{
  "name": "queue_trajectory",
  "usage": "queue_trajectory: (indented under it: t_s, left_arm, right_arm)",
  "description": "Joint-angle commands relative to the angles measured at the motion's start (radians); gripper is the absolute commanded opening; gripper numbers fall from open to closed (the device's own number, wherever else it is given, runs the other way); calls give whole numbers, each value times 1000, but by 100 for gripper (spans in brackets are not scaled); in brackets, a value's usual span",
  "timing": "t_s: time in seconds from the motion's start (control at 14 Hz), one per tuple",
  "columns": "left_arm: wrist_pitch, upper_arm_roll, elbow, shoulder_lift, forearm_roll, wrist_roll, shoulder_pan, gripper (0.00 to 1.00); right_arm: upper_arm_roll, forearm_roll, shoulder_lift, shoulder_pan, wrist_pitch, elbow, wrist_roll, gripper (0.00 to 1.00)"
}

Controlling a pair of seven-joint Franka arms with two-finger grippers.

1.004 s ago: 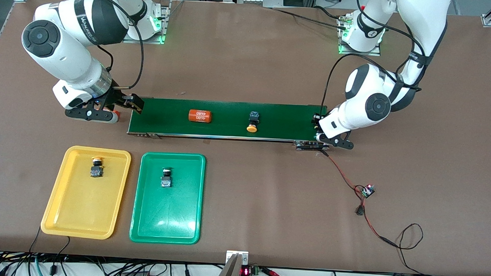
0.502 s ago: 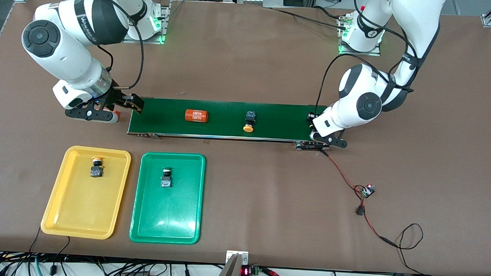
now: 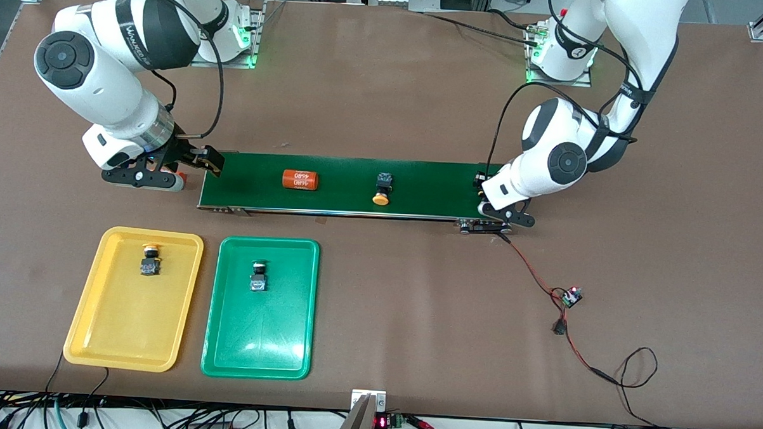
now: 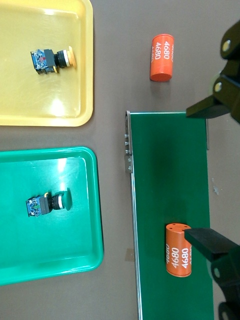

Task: Sort buttons by color to trays
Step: 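Lower the green-capped button onto the belt end with the left gripper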

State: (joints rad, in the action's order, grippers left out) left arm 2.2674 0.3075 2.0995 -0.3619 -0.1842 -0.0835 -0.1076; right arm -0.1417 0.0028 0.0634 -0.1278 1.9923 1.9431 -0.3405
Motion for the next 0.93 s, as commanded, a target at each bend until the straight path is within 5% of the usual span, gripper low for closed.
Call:
queue_trajectory:
  t_s: [0.0,0.5,0.86]
  left_arm:
    - [-8,-11,31,26,-29,16,-7,100]
    - [-322,-18,-172,153,-25,5,16,100]
    - [-445,-25,-378,155,-12,10,153,100]
  right_arm:
    - [-15,22,-30,16,0,26,-5,97]
    - [-15,98,-28,13,2,28,-34,97]
    - [-15,103,-22,10,22,39,-67,97]
